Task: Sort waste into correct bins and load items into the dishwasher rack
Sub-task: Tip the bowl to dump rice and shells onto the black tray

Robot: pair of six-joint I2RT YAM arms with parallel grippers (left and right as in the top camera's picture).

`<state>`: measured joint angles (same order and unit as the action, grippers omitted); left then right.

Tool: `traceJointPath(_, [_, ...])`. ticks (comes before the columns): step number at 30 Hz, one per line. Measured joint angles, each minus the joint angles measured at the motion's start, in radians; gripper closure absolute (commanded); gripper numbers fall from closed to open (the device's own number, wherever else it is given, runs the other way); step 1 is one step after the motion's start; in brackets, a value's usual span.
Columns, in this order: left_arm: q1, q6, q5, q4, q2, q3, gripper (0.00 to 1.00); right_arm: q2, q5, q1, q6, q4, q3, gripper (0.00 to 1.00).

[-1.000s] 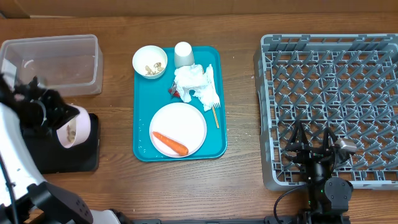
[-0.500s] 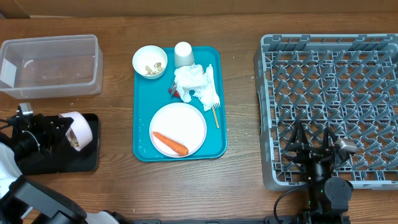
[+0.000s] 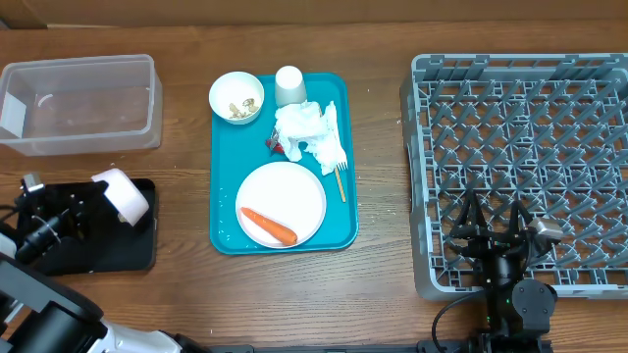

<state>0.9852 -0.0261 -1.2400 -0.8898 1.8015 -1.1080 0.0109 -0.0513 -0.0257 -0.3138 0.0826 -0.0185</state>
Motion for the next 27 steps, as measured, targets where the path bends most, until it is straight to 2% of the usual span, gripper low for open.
traceJointPath(8, [0.084,0.007,-0.132,-0.034,0.0,0.001,0.96,0.0,0.0,0.0,0.0,0.0,0.0,0.0])
traceJointPath(16, [0.104,0.007,-0.142,-0.008,0.0,0.002,0.96,0.0,0.0,0.0,0.0,0.0,0.0,0.0])
traceJointPath(21, [0.104,0.007,-0.224,0.011,0.0,0.002,0.96,0.0,0.0,0.0,0.001,0.0,0.0,0.0])
traceJointPath(27, [0.117,-0.066,-0.274,0.077,0.0,0.002,0.96,0.0,0.0,0.0,0.0,0.0,0.0,0.0])
